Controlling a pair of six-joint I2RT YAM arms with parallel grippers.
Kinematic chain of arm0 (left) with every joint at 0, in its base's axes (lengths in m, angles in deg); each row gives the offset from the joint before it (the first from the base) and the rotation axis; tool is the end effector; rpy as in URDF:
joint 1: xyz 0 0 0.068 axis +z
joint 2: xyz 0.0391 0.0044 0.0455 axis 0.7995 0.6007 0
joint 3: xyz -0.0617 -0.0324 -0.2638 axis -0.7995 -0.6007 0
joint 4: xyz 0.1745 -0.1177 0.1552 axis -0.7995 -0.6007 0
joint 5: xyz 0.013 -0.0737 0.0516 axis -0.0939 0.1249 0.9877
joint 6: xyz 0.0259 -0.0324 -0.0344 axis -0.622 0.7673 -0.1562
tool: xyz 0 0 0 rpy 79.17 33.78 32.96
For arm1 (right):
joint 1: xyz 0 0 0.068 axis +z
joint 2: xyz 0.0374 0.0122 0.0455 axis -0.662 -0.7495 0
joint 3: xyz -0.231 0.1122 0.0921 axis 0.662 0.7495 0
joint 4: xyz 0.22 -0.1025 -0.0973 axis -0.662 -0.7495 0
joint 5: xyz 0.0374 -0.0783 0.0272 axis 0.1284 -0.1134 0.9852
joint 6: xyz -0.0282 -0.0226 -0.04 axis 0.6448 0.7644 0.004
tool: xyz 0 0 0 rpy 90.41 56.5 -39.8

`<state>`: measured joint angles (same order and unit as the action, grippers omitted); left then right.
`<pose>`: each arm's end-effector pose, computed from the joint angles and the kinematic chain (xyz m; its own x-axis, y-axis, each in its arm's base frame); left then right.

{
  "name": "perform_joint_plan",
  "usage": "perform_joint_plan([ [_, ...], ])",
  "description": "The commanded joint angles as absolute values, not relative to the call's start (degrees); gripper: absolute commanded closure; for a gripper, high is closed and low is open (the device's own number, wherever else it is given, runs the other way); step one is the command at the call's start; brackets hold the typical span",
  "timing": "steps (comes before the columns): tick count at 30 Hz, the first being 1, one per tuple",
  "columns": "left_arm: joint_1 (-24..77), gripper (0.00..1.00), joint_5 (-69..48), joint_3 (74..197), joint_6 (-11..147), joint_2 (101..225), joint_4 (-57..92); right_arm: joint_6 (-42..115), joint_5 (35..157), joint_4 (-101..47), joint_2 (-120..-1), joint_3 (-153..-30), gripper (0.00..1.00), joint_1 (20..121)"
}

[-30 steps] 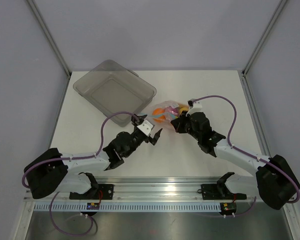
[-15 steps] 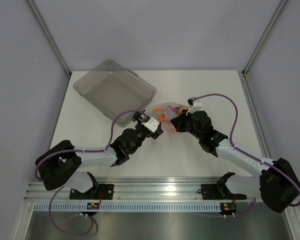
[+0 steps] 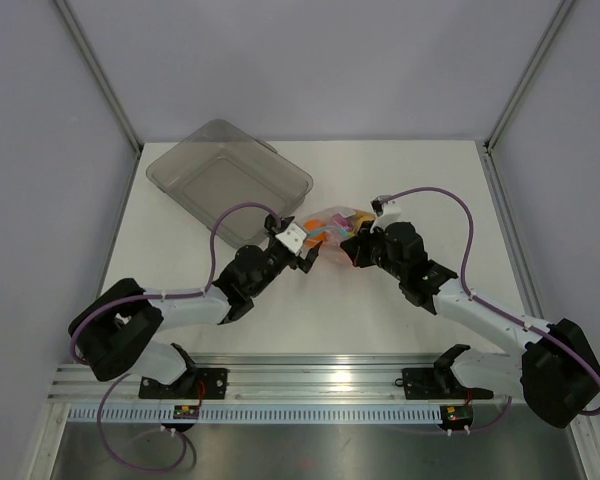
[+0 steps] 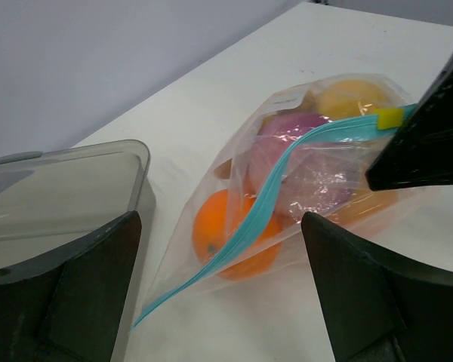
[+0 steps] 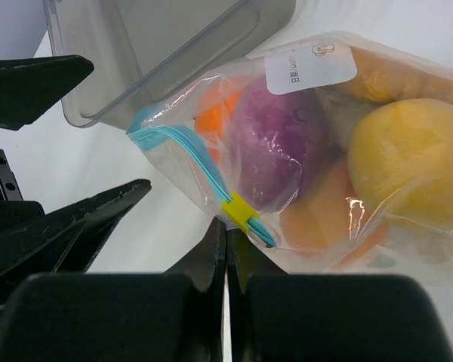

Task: Open the zip-top bag and remove the fake food
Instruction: Unzip the zipper food storage bag at the center of the board.

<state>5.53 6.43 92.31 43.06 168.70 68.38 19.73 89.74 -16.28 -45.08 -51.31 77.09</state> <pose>0.1969 -0.2075 0.2195 0.1531 0.1626 -0.9747 0.6110 0.7596 0.2227 0.2073 0.1493 0.2449 -0.4929 0.1398 -0.8588 -0.4358 0.8146 0.3827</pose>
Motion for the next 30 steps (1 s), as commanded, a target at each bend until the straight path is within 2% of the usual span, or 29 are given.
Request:
perform_joint_plan([
  [1,5.97,0.09,-1.54,94.67,45.26,168.79,71.11,21.48,90.78,-16.04,-43.57,-54.36,1.0,77.75],
  [14,6.93,0.09,-6.48,95.55,48.86,170.11,70.05,22.09,91.58,-17.1,-44.1,-55.15,1.0,77.84],
  [15,7.2,0.13,-7.08,95.64,49.21,170.11,70.05,21.92,91.66,-17.18,-44.01,-55.24,1.0,77.84],
  [16,7.63,0.23,-7.26,95.98,50.09,170.29,69.7,22.01,91.75,-17.27,-44.01,-55.33,1.0,77.84],
  [17,7.73,0.23,-7.27,95.99,50.09,170.37,69.27,22.01,91.75,-17.27,-44.01,-55.33,1.0,77.84],
  [23,7.73,0.43,-7.53,96.6,50.27,170.29,67.94,22.1,91.93,-17.27,-44.1,-55.33,1.0,77.84],
  [26,7.81,0.45,-7.79,96.6,50.88,170.11,67.86,22.1,92.01,-17.36,-44.19,-55.42,1.0,77.84],
  [30,7.81,0.57,-10.34,97.22,50.62,170.2,66.28,22.1,91.93,-17.54,-44.54,-55.68,1.0,77.84],
])
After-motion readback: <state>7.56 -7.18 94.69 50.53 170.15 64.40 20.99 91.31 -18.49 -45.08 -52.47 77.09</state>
